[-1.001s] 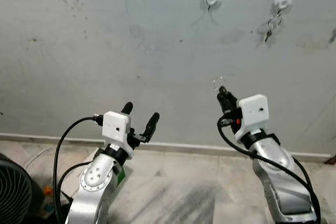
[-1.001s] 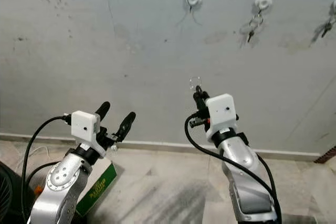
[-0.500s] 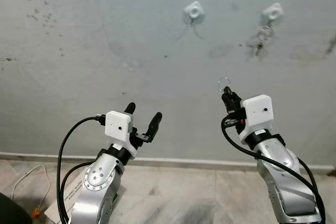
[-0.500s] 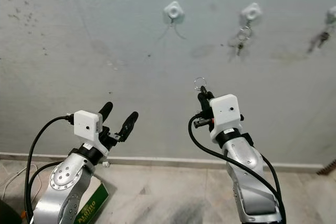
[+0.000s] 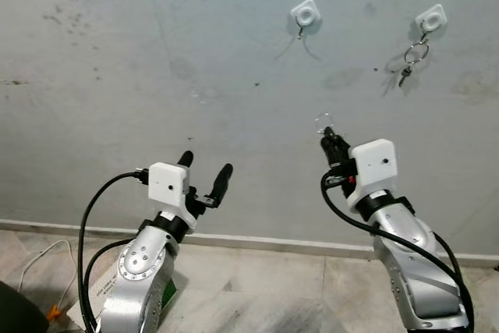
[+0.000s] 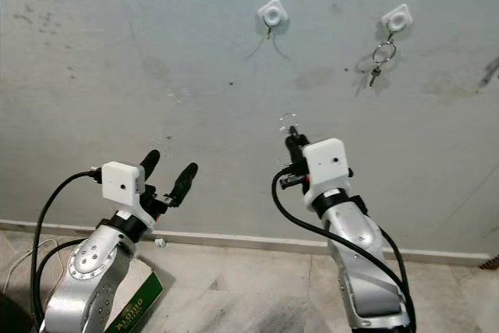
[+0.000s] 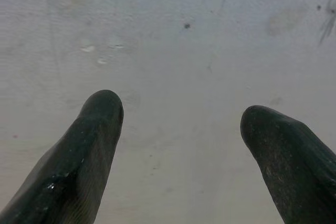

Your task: Hang keys on a hook

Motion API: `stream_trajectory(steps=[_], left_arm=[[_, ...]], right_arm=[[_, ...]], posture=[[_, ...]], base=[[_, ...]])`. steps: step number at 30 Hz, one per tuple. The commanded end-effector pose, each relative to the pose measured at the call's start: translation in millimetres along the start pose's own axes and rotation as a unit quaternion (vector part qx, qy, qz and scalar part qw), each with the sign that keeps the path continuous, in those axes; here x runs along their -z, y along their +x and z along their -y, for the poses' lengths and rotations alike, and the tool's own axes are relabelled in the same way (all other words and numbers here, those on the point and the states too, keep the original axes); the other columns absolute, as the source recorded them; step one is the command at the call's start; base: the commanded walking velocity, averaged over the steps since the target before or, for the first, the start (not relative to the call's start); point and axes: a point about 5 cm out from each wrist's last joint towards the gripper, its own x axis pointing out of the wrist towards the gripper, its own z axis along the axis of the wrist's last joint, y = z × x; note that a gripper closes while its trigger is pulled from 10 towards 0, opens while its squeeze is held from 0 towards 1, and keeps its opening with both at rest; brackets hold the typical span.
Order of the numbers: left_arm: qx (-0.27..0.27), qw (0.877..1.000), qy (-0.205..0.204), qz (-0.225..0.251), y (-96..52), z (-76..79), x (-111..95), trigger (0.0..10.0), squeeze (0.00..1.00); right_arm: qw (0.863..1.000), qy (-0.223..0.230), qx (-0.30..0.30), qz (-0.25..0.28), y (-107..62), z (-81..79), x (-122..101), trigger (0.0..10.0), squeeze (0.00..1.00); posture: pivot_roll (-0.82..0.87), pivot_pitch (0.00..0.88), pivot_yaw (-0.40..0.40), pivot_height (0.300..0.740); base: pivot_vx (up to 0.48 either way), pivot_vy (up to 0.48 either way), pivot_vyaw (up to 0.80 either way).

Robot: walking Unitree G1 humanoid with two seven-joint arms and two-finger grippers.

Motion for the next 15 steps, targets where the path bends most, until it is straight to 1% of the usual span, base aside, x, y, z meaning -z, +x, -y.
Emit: stream_trajectory(steps=[1, 9, 15], left_arm=[[-0.003, 1.0, 0.001, -0.007, 0.1, -0.3, 0.7, 10.0, 0.0], [-0.001, 1.0, -0.002, -0.008, 0.2, -0.2, 1.3, 10.0, 0.0], [-0.002, 1.0, -0.002, -0.009, 1.0, 0.0, 1.5, 10.0, 0.0]], right_arm=[[1.0, -0.002, 0.002, 0.003, -0.5, 1.6, -1.8, 10.0, 0.0], [1.0, -0.002, 0.002, 0.002, -0.8, 1.0, -1.2, 10.0, 0.0], [1.0, -0.004, 0.001, 0.001, -0.4, 1.5, -0.8, 10.0, 0.0]], posture=[[-0.07, 0.035, 0.039, 0.74], [-0.07, 0.031, 0.041, 0.74], [-0.07, 0.027, 0.039, 0.74]], base=[[0.0, -0.371, 0.0], [0.0, -0.372, 0.0], [0.0, -0.311, 0.0]])
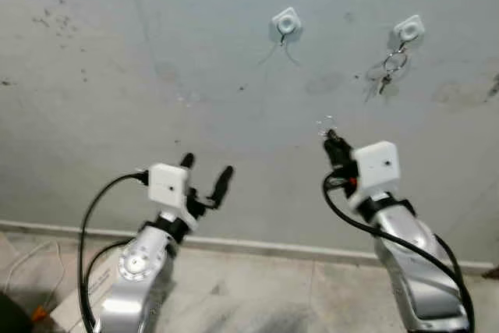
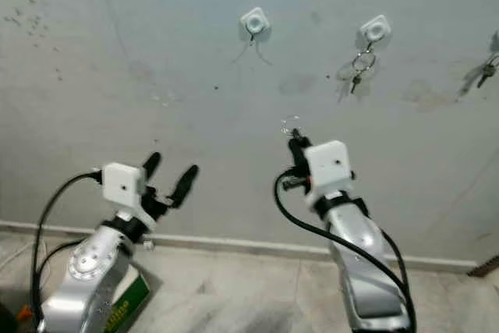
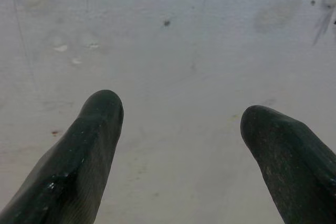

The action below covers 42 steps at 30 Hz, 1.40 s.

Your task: Hang keys on a hook

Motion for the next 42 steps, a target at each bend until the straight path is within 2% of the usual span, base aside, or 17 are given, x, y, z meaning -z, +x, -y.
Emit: stream_trajectory(steps=[1, 12, 26, 32, 37, 42], left_arm=[[0.009, 1.0, -0.004, -0.003, 2.3, 6.9, 1, 10.0, 0.0], [0.005, 1.0, -0.005, -0.002, 3.5, 6.2, 1, 10.0, 0.0], [-0.057, 0.998, 0.011, 0.003, 4.3, -6.0, -1, 10.0, 0.0], [-0.059, 0.998, 0.013, 0.003, 4.2, -6.9, -2, 10.0, 0.0], [-0.053, 0.999, 0.012, 0.001, 3.2, -6.0, -1, 10.0, 0.0], [-0.051, 0.999, 0.011, -0.001, 3.1, -5.1, 0, 10.0, 0.0]], right_arm=[[1.0, -0.009, 0.006, -0.001, -1.3, 6.2, -1, 10.0, 0.0], [1.0, -0.009, 0.004, 0.0, 0.7, 5.9, -2, 10.0, 0.0], [1.0, -0.009, -0.001, -0.002, -0.1, 5.3, -1, 10.0, 0.0], [1.0, -0.001, -0.013, 0.01, 0.1, 1.5, -6, 10.0, 0.0], [0.999, -0.004, -0.042, 0.017, -0.7, -8.2, -8, 10.0, 0.0], [0.999, -0.007, -0.04, 0.016, 0.0, -7.4, -8, 10.0, 0.0]], posture=[[-0.07, 0.027, 0.039, 0.74], [-0.07, 0.035, 0.035, 0.74], [-0.07, 0.036, 0.036, 0.74], [-0.07, 0.036, 0.036, 0.74], [-0.07, 0.037, 0.038, 0.74], [-0.07, 0.037, 0.037, 0.74]], base=[[0.0, -0.319, 0.0], [0.0, -0.213, 0.0], [0.0, 0.0, 0.0], [0.0, 0.0, 0.0], [0.0, 0.0, 0.0], [0.0, 0.0, 0.42]])
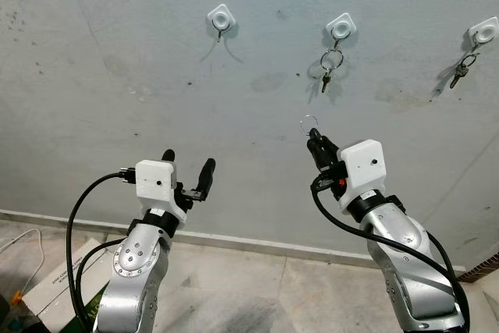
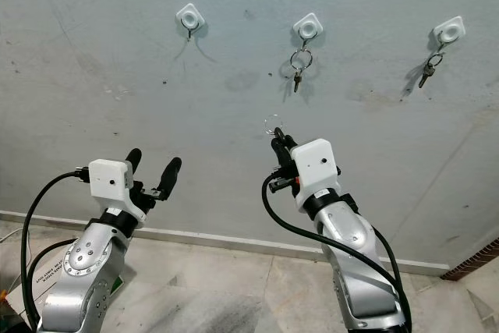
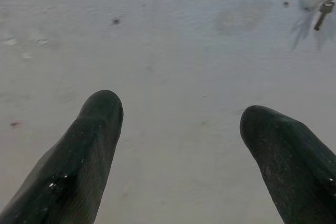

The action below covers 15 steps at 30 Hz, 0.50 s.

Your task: Hang keys on a hook

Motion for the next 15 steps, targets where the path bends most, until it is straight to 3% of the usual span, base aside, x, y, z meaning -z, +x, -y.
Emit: stream_trajectory(steps=[1, 10, 15], left_arm=[[-0.005, 1.0, 0.005, -0.006, -0.9, -3.6, 1.4, 10.0, 0.0], [0.001, 1.0, 0.003, -0.007, -0.5, -2.3, 2.3, 10.0, 0.0], [0.007, 1.0, 0.0, -0.007, -0.1, -0.9, 2.2, 10.0, 0.0]], right_arm=[[1.0, 0.0, -0.005, 0.01, 1.4, -1.4, -4.9, 10.0, 0.0], [1.0, 0.001, -0.005, 0.008, 0.2, -1.8, -4.2, 10.0, 0.0], [1.0, 0.002, -0.005, 0.009, 0.2, -1.8, -4.4, 10.0, 0.0]], posture=[[-0.07, 0.037, 0.037, 0.74], [-0.07, 0.031, 0.037, 0.74], [-0.07, 0.031, 0.037, 0.74]], base=[[0.0, 0.0, 0.72], [0.0, 0.0, 0.73], [0.0, 0.0, 0.19]])
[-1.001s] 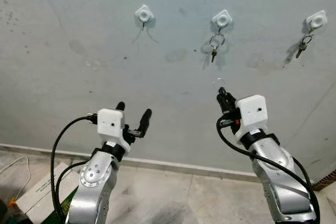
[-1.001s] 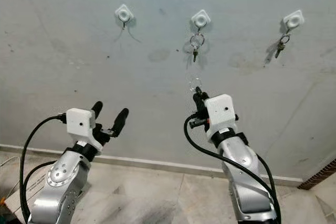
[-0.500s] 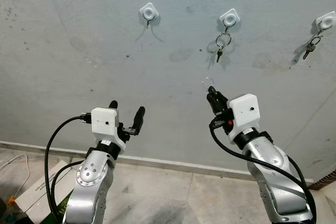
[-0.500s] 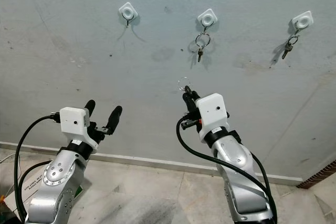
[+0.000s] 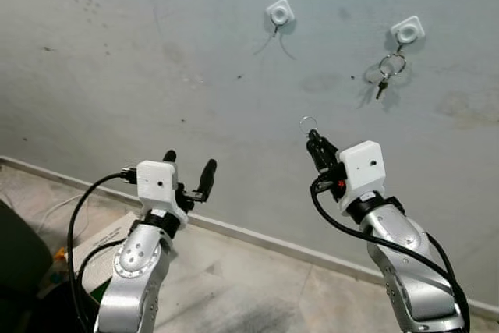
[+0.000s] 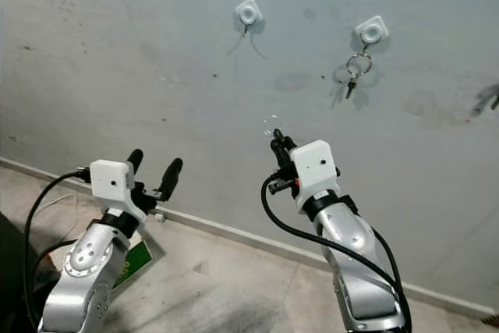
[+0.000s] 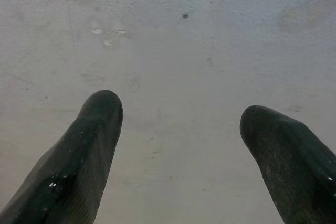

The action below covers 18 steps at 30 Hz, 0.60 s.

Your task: Hang keys on a hook

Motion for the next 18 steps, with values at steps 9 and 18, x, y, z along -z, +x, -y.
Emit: stream_trajectory(steps=[9, 18], left_arm=[[0.012, 1.0, -0.002, -0.004, 1.0, -0.4, 1.7, 10.0, 0.0], [0.017, 1.0, -0.006, 0.0, 2.0, 0.1, 1.0, 10.0, 0.0]], right_arm=[[1.0, -0.001, -0.003, 0.006, -0.7, -0.1, -2.4, 10.0, 0.0], [1.0, -0.002, -0.001, 0.007, -0.1, 1.0, -2.6, 10.0, 0.0]], posture=[[-0.08, 0.024, 0.039, 0.74], [-0.08, 0.033, 0.039, 0.74]], base=[[0.0, 0.0, 0.0], [0.0, 0.0, 0.0]])
